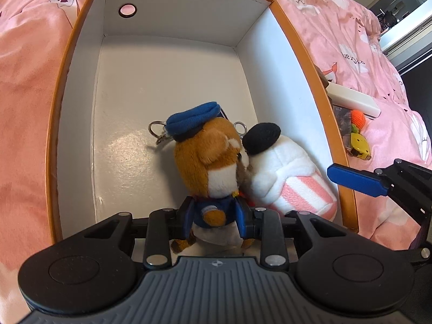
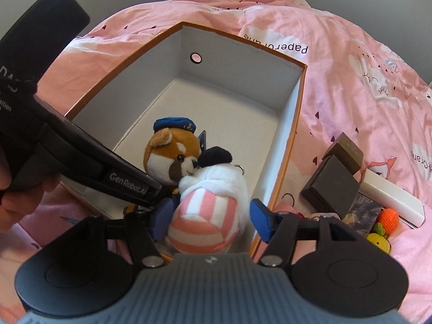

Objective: Organize objects
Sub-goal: 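Carry both plushes over the open box and lower them inside, then set both plushes against the box wall and open both tools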

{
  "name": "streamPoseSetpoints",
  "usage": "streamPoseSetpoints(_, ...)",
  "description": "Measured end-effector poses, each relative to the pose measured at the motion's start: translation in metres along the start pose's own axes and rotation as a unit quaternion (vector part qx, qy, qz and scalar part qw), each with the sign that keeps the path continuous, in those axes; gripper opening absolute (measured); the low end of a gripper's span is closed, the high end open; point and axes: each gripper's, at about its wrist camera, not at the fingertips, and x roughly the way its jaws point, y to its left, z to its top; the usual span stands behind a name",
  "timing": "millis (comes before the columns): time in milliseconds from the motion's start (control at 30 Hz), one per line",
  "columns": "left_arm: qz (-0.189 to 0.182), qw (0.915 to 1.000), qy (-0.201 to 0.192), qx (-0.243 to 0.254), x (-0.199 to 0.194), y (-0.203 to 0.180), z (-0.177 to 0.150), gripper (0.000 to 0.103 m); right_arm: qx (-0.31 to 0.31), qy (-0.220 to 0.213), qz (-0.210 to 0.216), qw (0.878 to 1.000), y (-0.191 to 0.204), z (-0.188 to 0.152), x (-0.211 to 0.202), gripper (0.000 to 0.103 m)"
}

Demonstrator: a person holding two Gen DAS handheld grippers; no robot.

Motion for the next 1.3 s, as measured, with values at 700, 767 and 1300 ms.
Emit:
streamPoseSetpoints(700,-0.055,0.9979,-0.026,-0.021,-0.009,0.011,0.008,0.021,0.025,0.059,0.049,0.997,-0.01,0.008,0.001,0.049)
streamPoseSetpoints(767,-0.056,0.9979,-0.023,-0.023,-0.009,0.011,0.011,0.02,0.042,0.069,0.062,0.995,-0.013,0.007,0.002,0.049)
streamPoseSetpoints(1300,0.013,0.9996,-0.026,0.008,0.014,0.001,0.016,0.033,0.037,0.131,0.081,0.987,-0.009,0.019,0.024,0.046)
